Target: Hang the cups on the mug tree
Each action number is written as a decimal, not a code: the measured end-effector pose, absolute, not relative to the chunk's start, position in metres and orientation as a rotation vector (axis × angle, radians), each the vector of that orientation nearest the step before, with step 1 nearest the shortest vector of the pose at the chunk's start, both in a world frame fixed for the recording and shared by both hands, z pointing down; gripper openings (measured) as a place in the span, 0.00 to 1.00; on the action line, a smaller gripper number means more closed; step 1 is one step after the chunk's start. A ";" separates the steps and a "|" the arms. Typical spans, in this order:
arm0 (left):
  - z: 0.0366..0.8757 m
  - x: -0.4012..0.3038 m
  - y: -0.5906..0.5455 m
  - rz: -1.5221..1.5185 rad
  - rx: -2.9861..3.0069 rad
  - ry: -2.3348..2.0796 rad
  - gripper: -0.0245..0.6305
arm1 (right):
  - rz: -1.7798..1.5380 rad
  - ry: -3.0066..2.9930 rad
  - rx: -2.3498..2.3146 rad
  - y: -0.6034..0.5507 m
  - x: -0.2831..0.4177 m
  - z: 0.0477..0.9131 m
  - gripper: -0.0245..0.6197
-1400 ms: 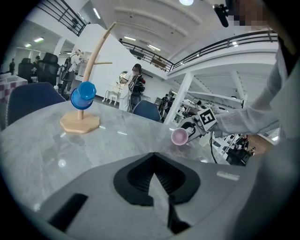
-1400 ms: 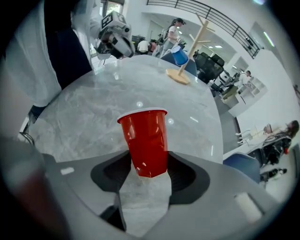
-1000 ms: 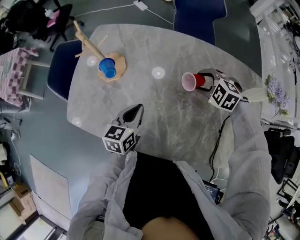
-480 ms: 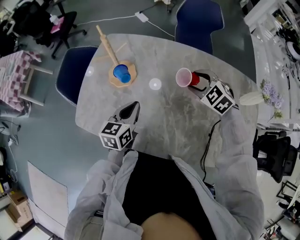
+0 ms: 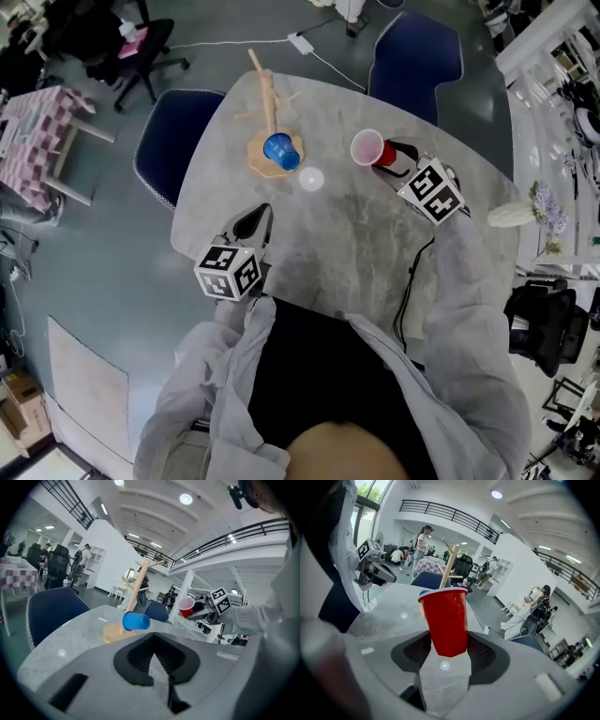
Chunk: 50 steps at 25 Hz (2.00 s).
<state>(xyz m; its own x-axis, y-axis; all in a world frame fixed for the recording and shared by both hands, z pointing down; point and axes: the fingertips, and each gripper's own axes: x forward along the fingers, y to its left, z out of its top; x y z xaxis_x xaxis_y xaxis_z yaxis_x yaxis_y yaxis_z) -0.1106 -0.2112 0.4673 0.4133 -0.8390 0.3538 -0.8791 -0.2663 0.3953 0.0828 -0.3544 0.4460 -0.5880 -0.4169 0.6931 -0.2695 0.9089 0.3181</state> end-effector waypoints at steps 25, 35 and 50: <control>0.482 -0.211 -0.238 0.082 2.105 -1.468 0.04 | -0.543 -1.984 0.446 -0.447 -0.029 0.427 0.43; 0.498 -0.233 -0.243 0.085 2.074 -1.457 0.03 | -0.893 -1.777 0.366 -0.455 -0.065 0.420 0.43; 0.503 -0.245 -0.247 0.067 2.076 -1.437 0.04 | -1.186 -1.603 0.349 -0.440 -0.096 0.416 0.44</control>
